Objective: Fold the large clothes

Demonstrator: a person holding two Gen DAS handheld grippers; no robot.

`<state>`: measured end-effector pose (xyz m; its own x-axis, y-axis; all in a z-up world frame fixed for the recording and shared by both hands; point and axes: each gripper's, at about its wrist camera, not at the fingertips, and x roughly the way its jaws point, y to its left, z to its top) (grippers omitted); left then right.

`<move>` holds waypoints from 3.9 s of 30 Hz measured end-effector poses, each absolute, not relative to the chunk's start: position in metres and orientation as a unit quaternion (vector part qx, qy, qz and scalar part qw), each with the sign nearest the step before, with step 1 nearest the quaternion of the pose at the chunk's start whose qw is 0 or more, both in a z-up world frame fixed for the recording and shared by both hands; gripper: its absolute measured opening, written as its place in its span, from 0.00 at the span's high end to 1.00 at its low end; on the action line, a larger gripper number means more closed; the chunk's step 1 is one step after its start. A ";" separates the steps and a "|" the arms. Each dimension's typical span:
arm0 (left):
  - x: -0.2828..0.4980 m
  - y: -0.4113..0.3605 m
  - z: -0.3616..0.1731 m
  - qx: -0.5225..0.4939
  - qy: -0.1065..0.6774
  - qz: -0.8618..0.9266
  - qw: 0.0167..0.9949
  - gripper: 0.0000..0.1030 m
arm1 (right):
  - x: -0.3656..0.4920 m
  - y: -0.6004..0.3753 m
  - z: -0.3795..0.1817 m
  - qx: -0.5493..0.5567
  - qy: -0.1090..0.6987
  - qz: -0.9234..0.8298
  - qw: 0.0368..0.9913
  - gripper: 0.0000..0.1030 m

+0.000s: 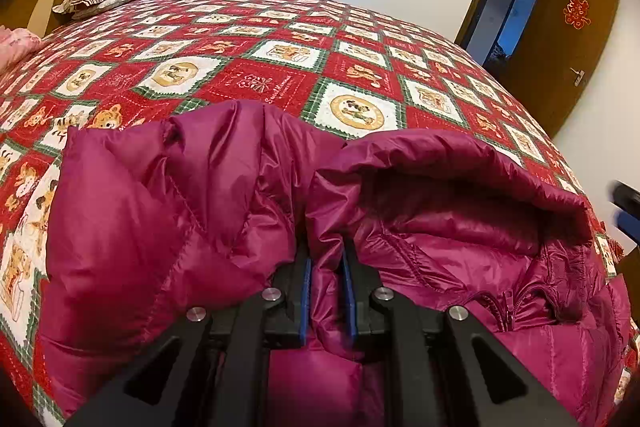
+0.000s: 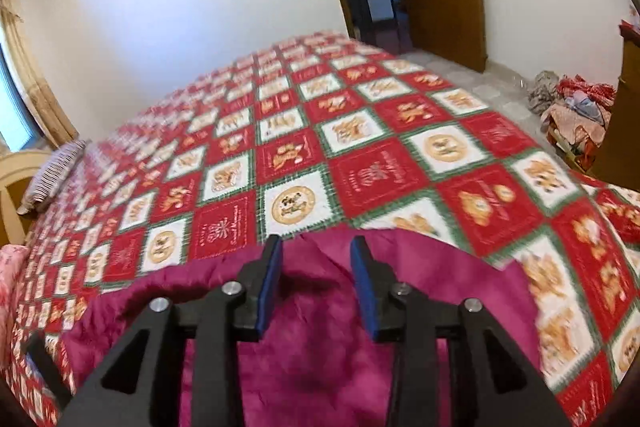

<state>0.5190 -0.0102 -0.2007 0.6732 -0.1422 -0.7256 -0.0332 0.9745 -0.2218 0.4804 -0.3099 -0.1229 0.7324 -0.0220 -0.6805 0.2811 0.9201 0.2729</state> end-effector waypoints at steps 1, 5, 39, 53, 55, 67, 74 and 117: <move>0.519 -0.010 -0.201 -0.110 0.403 -0.031 0.908 0.85 | 0.490 -0.307 -0.131 0.180 0.372 -0.078 0.907 0.61; 0.520 -0.007 -0.201 -0.121 0.403 -0.038 0.906 0.85 | 0.496 -0.287 -0.180 0.134 0.455 -0.050 0.879 0.61; 0.582 -0.058 -0.204 0.020 0.441 0.031 0.897 0.16 | 0.473 -0.271 -0.191 0.045 0.388 -0.033 0.920 0.51; 0.581 -0.054 -0.205 0.008 0.436 0.029 0.900 0.16 | 0.465 -0.288 -0.175 0.047 0.364 -0.106 0.924 0.45; 0.581 -0.054 -0.205 0.010 0.436 0.029 0.900 0.16 | 0.480 -0.295 -0.197 0.067 0.415 -0.082 0.904 0.41; 0.542 -0.011 -0.165 -0.075 0.444 -0.078 0.890 0.14 | 0.475 -0.301 -0.193 0.085 0.399 -0.075 0.910 0.37; 0.449 0.046 -0.108 -0.068 0.371 -0.096 0.921 0.14 | 0.392 -0.295 -0.125 0.091 0.325 -0.049 0.940 0.34; 0.128 0.166 -0.200 -0.096 0.448 -0.211 0.864 0.14 | 0.015 -0.336 -0.171 0.083 0.393 -0.040 0.915 0.17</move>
